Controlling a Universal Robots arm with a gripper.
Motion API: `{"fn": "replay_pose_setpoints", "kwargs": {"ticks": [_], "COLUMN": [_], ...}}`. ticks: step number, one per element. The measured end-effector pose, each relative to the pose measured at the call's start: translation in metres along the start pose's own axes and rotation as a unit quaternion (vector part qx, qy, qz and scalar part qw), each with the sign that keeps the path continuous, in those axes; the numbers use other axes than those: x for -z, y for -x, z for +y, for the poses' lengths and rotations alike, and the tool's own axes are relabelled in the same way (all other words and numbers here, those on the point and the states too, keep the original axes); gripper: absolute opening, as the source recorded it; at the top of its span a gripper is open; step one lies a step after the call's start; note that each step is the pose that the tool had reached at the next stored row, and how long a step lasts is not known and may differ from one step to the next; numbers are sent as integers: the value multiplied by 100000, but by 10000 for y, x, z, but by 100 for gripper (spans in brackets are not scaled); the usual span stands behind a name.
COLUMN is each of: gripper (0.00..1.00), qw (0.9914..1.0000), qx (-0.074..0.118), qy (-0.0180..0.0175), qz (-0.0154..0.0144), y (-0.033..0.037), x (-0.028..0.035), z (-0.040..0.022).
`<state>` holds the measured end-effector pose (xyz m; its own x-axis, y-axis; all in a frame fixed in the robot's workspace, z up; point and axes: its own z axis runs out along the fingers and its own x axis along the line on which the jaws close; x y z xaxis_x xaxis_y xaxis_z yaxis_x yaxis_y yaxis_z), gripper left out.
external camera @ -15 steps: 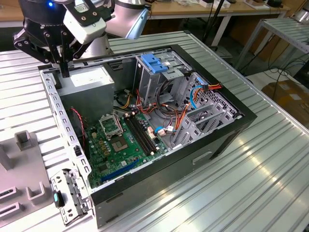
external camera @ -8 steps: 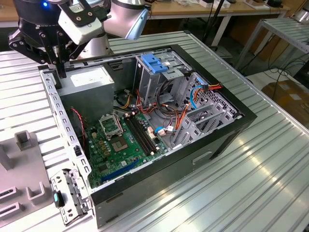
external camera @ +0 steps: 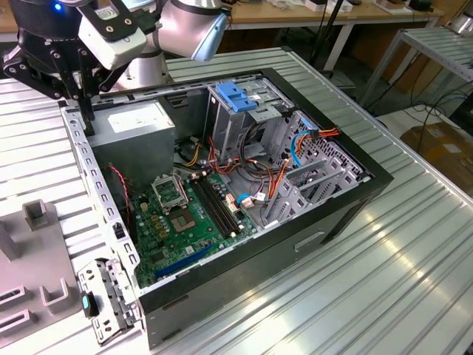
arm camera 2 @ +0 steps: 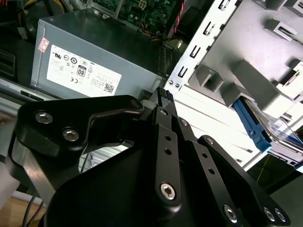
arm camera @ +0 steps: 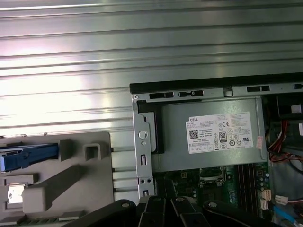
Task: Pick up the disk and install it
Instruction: 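Reach for the disk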
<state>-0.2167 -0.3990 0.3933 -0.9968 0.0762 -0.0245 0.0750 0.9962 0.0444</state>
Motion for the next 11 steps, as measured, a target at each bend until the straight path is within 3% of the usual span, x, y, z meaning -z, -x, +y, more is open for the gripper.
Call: {"fn": "replay_pose_setpoints", "kwargs": {"ticks": [11], "gripper": [11], "qw": [100000], "qx": [-4], "qy": [-2], "qz": [2], "y": [-85], "x": [3], "z": [-6]}}
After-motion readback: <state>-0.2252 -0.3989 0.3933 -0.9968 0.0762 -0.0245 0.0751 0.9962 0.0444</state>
